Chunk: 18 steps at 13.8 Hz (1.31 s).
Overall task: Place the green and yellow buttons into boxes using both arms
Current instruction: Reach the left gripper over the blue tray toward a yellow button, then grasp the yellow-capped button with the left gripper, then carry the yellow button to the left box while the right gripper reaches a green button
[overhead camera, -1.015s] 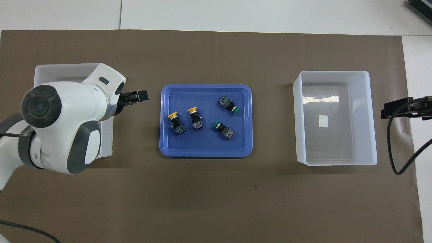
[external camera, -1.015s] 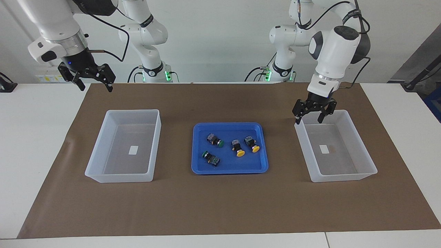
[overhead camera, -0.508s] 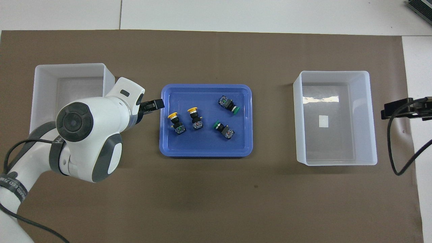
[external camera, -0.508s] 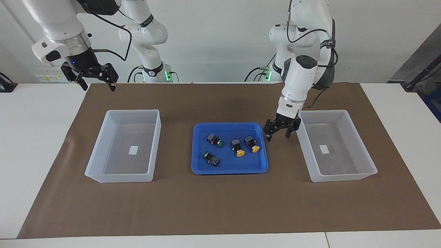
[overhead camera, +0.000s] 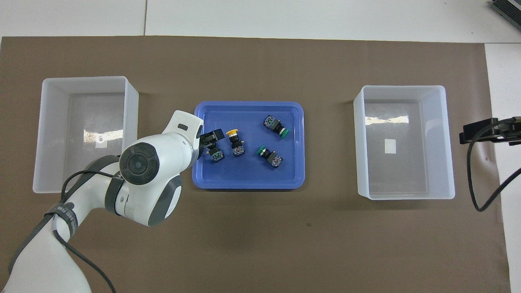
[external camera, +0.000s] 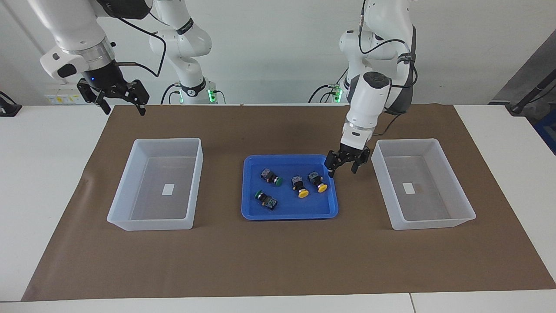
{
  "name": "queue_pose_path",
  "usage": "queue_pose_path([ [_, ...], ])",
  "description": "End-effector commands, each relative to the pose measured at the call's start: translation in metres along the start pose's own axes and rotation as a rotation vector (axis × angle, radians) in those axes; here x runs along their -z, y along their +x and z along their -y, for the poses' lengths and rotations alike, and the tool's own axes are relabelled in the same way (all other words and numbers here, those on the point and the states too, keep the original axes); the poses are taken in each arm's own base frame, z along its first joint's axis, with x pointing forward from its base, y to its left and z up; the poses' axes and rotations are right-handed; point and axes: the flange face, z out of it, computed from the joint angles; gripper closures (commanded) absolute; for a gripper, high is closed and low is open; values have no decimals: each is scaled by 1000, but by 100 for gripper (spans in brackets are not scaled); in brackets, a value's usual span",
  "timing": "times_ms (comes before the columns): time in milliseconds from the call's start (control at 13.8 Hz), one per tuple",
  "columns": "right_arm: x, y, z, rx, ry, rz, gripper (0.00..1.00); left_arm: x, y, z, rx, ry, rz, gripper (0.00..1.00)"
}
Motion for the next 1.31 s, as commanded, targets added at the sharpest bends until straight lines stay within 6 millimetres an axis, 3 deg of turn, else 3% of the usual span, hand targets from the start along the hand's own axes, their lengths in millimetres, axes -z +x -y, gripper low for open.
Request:
queue_pose_path([
  [0,0,-7,-1,16,-2,-8,0,-23,-12,-3,33,4,6,6],
  [290,-1,-10,1,19,6,-5,0,-39,-25,-8,45,5,19,28],
  [653,-1,-8,2,20,18,-15,0,-39,-23,-8,51,6,18,78],
  [798,-1,-9,11,36,20,-15,0,-35,-19,-11,51,7,17,96],
  [1015,0,-9,11,36,20,-15,0,-17,6,-21,64,-7,-3,100],
  [1233,-1,-9,11,36,20,-12,0,23,59,-21,107,11,-13,100],
])
